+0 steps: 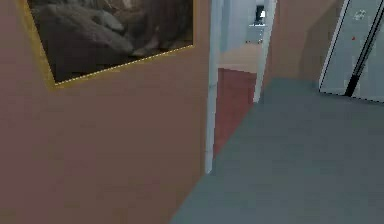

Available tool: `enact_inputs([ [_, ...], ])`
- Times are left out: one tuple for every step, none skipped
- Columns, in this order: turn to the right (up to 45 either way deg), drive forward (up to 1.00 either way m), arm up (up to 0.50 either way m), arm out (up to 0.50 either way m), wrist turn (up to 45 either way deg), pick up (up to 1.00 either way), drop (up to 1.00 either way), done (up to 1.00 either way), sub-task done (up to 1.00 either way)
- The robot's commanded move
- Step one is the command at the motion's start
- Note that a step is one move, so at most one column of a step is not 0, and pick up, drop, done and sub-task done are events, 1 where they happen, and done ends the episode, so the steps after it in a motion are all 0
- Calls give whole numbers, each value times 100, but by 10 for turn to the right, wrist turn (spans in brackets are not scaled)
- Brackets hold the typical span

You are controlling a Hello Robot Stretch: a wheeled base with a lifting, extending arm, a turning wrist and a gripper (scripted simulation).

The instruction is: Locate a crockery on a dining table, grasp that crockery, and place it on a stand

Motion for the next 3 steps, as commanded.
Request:
enact_inputs([
  [330,0,0,0,0,0,0,0,0],
  [0,10,0,0,0,0,0,0,0],
  [270,0,0,0,0,0,0,0,0],
])
